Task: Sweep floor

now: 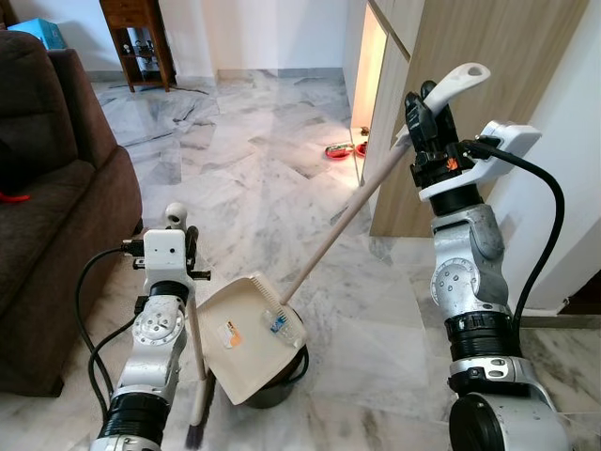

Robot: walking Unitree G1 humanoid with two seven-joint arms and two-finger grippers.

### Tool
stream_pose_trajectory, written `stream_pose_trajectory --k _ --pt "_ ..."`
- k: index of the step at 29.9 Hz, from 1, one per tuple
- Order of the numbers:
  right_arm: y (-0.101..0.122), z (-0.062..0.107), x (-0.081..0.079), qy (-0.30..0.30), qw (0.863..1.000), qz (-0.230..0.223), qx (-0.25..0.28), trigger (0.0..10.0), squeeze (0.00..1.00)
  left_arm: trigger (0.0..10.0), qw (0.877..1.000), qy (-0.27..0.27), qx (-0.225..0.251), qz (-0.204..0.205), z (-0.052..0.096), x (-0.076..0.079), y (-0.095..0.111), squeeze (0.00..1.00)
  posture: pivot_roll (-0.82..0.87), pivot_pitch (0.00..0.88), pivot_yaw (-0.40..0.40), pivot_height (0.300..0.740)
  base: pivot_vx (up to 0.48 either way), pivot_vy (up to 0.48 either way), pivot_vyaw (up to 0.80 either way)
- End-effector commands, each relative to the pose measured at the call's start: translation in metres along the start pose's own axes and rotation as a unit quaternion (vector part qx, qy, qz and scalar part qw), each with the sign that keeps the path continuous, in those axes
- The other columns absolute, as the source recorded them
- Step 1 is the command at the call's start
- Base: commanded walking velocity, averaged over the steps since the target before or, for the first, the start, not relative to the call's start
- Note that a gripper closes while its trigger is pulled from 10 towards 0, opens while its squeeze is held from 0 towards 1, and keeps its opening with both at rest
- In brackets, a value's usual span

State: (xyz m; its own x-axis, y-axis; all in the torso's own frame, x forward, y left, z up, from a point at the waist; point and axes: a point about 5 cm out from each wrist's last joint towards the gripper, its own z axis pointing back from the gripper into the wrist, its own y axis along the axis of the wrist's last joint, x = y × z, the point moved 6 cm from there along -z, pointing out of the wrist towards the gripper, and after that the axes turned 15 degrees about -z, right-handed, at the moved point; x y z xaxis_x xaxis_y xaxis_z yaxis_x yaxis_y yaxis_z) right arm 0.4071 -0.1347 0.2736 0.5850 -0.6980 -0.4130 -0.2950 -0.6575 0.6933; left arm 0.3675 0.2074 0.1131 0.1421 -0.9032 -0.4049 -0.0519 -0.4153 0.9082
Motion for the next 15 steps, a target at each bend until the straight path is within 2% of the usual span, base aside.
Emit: stream_pose_trajectory --k 1,2,7,15 --pt "0.024 -0.013 -0.017 0.028 0.998 -0.001 0.050 10.0 0.00 10.0 0.999 0.016 0.004 -0.034 0.007 -0.018 -0.003 0.00 0.01 0.000 0.039 0.740 0.000 0.000 0.00" --pt "0.024 -0.013 -0.017 0.026 0.998 -0.001 0.052 10.0 0.00 10.0 0.999 0.029 -0.002 -0.042 0.014 -0.026 -0.007 0.00 0.01 0.000 0.039 0.740 0.000 0.000 0.00" --pt "0.024 -0.015 -0.015 0.020 0.998 0.002 0.057 10.0 0.00 10.0 0.998 0.041 -0.012 -0.055 0.030 -0.039 -0.014 0.00 0.02 0.000 0.034 0.740 0.000 0.000 0.00" --pt "0.033 -0.022 -0.021 0.028 0.996 0.031 0.076 10.0 0.00 10.0 0.998 0.036 -0.017 -0.056 0.036 -0.037 -0.016 0.00 0.03 0.000 0.027 0.740 0.000 0.000 0.00"
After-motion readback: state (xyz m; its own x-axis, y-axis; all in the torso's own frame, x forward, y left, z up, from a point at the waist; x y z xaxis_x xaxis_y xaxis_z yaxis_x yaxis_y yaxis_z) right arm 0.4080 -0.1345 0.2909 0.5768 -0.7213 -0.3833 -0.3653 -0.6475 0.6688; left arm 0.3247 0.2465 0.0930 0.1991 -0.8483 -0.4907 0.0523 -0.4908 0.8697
